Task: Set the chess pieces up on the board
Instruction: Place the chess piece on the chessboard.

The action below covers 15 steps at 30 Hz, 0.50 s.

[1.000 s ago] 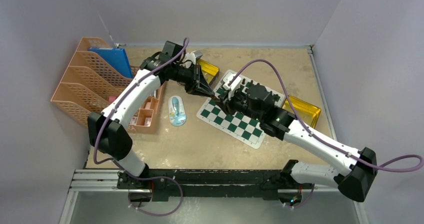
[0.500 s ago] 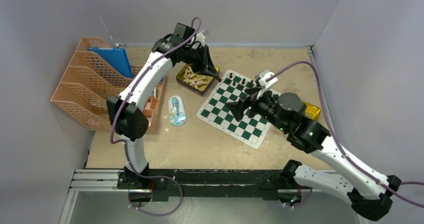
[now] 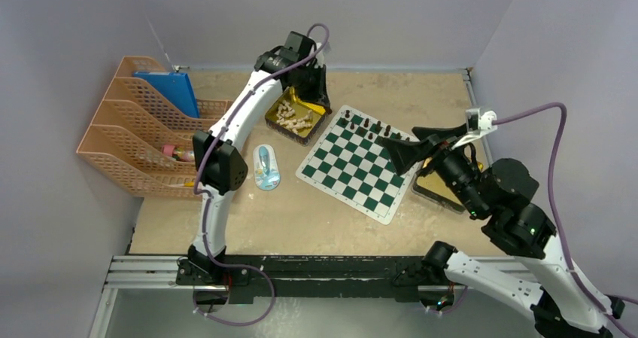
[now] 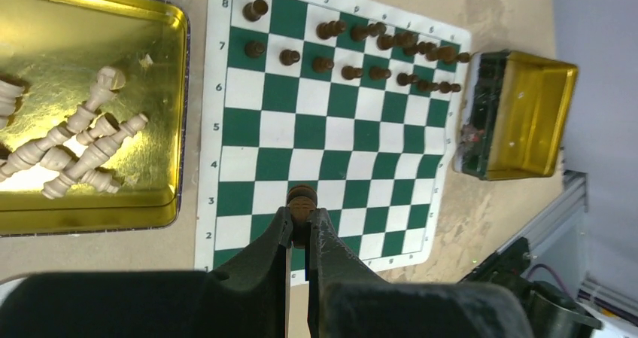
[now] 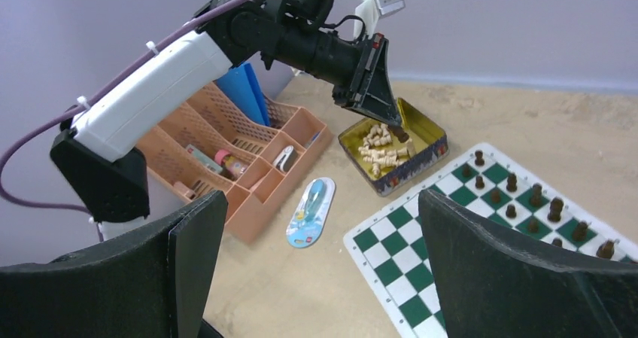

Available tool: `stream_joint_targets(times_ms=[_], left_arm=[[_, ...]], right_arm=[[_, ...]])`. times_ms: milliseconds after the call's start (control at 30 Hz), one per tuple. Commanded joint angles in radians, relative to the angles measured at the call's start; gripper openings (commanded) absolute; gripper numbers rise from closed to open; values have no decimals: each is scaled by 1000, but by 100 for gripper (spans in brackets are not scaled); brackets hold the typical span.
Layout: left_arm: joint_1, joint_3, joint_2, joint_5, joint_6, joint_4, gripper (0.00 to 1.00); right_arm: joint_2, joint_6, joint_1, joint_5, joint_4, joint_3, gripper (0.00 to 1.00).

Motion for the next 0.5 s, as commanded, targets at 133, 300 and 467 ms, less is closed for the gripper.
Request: stream_joint_targets(times_ms=[133, 300, 467], left_arm=[[-105, -258, -113, -160, 54, 59, 0], [-159, -334, -101, -245, 65, 123, 0], [-182, -389, -84, -284, 66, 177, 0]], right_arm=[[145, 281, 4, 117, -209, 92, 99], [212, 365, 3, 95, -312, 138, 99], [211, 384, 3, 76, -330, 120, 99]])
